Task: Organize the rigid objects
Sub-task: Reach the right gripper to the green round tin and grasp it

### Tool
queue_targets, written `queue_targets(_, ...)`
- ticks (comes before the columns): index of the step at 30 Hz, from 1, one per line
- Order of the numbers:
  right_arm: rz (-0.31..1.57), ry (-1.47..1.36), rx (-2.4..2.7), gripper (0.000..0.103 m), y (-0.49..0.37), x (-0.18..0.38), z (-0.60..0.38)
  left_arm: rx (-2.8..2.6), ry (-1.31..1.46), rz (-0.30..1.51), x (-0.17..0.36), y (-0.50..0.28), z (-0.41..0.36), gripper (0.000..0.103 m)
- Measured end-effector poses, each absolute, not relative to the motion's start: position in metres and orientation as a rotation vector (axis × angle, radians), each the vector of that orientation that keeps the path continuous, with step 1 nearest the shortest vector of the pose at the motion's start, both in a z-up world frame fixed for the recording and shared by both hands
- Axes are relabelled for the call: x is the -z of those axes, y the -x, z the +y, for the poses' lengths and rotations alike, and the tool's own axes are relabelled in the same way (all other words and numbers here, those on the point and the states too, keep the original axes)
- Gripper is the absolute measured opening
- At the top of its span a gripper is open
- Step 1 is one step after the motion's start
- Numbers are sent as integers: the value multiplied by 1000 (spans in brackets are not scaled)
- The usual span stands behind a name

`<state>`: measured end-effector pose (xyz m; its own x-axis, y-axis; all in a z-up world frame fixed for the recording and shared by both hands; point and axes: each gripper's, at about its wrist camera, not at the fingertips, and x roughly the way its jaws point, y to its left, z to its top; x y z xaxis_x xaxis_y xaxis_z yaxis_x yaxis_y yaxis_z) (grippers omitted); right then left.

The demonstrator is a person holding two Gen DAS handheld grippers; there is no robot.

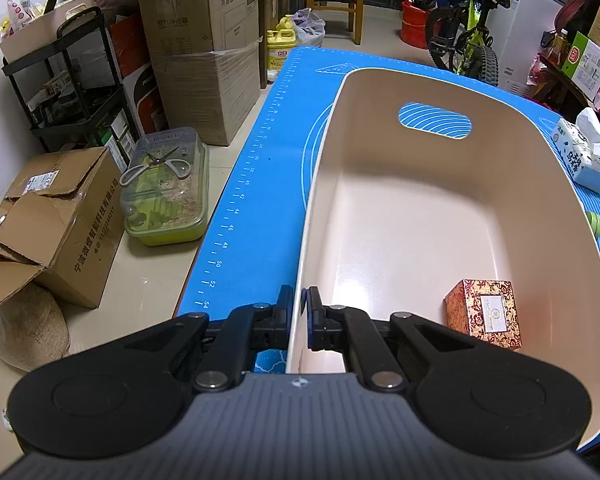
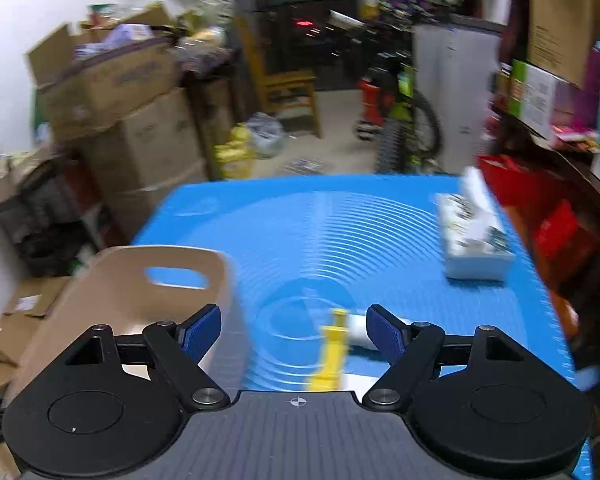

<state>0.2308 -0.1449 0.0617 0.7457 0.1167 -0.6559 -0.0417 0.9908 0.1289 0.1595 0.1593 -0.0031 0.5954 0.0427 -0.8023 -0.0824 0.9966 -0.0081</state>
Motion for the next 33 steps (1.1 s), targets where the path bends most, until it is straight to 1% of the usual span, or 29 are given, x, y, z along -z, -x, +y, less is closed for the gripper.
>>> queue_targets(9,800,-119,35,83,-257,-9,-196,-74,45,931,4,-160,159,9)
queue_targets(21,856,-128,90,81,-276,38,-200,-74,50,934,5,-160,162,9)
queue_targets(24,874,-115,91,71,-282,45,-198,-74,51,934,5,-160,161,9)
queue_targets(27,887,-103,95,57,-289,50,-195,-75,51,934,5,-160,162,9)
queue_targets(28,890,-102,96,49,-290,52,-195,-74,51,934,4,-161,162,9)
queue_targets(29,895,-100,102,35,-292,53,-195,-74,51,934,4,-161,162,9)
queue_targets(31,892,-100,112,32,-292,54,-197,-74,52,934,4,-161,162,9)
queue_targets(32,894,-106,113,29,-292,54,-199,-74,52,934,4,-161,162,9)
queue_targets(33,896,-111,118,28,-291,54,-201,-74,52,934,5,-161,162,9)
